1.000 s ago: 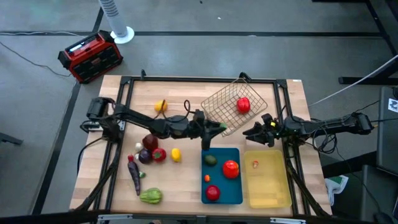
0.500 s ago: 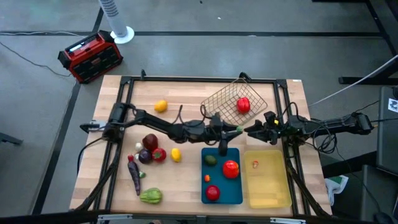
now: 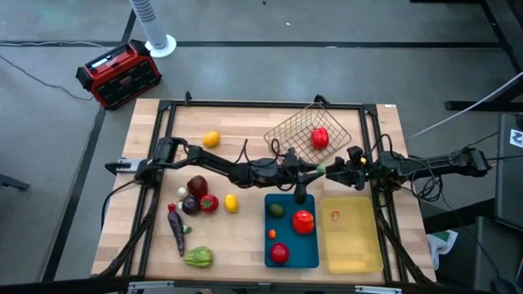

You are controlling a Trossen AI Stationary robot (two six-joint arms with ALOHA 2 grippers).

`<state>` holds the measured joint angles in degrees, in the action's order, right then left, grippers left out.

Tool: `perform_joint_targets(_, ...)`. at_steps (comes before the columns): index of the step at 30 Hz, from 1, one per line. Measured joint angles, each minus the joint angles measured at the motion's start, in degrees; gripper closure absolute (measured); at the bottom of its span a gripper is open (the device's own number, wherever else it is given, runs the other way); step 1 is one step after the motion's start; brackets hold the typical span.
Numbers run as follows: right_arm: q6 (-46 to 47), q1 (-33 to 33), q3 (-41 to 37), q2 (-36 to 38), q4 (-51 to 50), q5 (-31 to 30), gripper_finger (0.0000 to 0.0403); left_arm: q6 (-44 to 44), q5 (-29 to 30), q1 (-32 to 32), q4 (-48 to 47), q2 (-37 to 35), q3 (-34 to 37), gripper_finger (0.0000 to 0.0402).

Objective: Sort produce into baskets
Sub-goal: Put the bottom green mushroom into the yellow bin

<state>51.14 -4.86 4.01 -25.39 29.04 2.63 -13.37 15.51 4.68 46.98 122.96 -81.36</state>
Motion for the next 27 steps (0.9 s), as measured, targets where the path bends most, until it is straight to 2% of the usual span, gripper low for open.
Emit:
perform_joint_targets(19,-2.17,0.00,0.00,0.02,-0.02,0.90,0.0147,-0.83,-0.09,-0.39,-3.70,-0.04,0.04,0.0300)
perform_joint_targets(22,-2.18,0.00,0.00,0.00,-0.11,0.96,0.0159,-1.25,-0.17,-0.61,-4.05,-0.04,0.04,0.0300)
perform_joint_targets(27,-2.19,0.00,-0.02,0.00,-0.27,0.94,0.0204,-1.44,-0.29,-0.67,-4.28,-0.11,0.04,0.0300)
